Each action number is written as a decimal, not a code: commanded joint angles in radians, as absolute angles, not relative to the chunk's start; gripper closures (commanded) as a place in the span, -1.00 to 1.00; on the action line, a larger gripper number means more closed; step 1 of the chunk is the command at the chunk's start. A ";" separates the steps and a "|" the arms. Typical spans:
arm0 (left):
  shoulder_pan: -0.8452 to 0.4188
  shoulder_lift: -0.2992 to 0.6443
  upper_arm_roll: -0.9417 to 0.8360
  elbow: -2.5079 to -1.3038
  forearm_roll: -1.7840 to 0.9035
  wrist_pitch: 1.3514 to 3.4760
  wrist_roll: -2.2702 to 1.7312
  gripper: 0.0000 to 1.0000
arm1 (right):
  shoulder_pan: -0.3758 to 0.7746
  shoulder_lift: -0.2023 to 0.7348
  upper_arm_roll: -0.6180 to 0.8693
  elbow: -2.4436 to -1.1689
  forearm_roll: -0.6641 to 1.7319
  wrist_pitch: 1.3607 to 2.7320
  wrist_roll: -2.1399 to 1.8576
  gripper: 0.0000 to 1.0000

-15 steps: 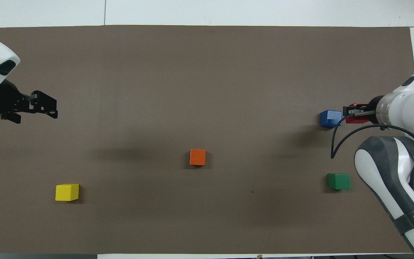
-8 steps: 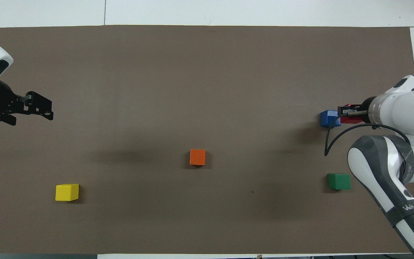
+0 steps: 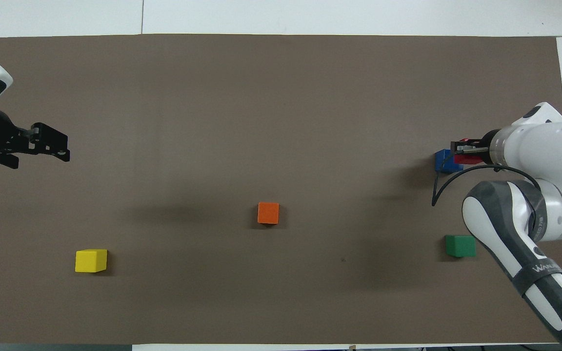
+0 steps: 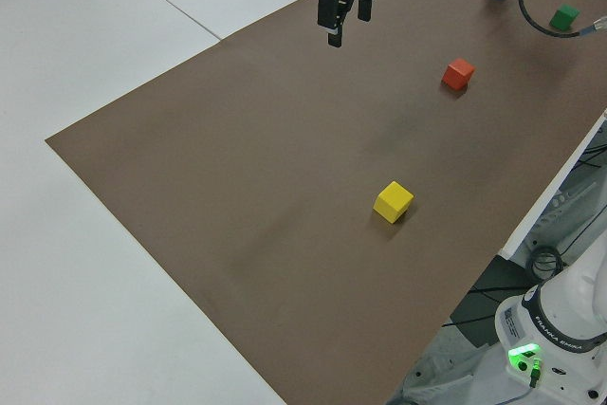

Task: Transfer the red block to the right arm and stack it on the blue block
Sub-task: 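Lower the red cube onto the blue cube with the right gripper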

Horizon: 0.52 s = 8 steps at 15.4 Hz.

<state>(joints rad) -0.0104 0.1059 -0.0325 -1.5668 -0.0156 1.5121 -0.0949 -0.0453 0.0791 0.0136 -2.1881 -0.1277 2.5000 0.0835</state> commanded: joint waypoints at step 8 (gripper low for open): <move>0.015 -0.011 -0.054 -1.678 0.000 1.529 -0.071 -1.00 | -0.041 0.118 0.020 -2.187 -0.127 2.569 0.120 1.00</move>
